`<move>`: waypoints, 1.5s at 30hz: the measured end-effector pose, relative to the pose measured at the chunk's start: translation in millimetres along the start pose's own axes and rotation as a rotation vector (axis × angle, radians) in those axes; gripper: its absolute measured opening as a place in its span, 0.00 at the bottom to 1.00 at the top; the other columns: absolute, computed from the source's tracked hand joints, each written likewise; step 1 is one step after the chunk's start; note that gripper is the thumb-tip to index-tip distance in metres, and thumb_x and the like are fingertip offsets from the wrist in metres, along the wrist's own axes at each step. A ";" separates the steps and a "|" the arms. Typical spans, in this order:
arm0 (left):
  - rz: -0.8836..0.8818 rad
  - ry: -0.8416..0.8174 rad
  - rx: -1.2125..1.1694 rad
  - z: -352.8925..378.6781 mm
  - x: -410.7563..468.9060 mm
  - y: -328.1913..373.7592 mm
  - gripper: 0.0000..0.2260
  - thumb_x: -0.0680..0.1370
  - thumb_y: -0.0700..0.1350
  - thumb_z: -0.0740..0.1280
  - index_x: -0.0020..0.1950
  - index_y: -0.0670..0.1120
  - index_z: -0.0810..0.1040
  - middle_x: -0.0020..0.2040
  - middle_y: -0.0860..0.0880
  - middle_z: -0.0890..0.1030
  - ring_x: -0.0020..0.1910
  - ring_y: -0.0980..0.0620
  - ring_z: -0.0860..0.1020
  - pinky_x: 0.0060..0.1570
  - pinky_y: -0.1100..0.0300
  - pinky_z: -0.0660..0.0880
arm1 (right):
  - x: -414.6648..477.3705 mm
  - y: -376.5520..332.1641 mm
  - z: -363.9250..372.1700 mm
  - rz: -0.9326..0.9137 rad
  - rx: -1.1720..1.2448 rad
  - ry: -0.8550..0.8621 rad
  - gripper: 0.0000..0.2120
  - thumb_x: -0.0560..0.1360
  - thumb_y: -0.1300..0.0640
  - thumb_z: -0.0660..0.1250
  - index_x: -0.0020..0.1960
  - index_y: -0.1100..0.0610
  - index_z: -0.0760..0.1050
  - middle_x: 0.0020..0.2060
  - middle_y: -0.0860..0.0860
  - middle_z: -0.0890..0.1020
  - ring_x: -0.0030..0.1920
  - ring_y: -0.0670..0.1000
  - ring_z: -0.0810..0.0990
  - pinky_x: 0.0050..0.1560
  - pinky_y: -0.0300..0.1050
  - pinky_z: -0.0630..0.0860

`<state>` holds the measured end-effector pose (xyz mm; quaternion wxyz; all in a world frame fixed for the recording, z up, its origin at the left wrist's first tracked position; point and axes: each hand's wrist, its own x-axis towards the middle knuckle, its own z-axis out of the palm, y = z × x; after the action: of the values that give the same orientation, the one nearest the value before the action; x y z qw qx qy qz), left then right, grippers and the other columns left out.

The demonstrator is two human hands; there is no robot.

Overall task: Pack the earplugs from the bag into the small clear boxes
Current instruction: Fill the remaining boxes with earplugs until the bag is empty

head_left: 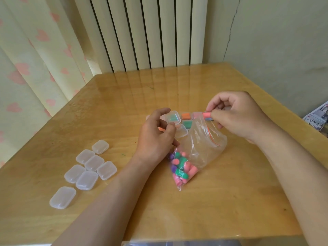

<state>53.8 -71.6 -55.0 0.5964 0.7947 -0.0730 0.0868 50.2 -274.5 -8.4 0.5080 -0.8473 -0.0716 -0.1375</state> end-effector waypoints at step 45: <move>-0.051 -0.051 -0.172 -1.7 -1.0 5.8 0.20 0.74 0.35 0.73 0.61 0.52 0.77 0.48 0.41 0.76 0.32 0.53 0.82 0.30 0.62 0.76 | -16.6 -4.4 13.1 0.016 -0.229 -0.571 0.12 0.72 0.68 0.66 0.32 0.59 0.80 0.26 0.48 0.78 0.29 0.39 0.74 0.32 0.36 0.71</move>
<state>51.5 -71.6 -49.3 0.6625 0.7439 -0.0751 0.0449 35.4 -260.6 -15.6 0.3698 -0.9038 -0.1889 0.1031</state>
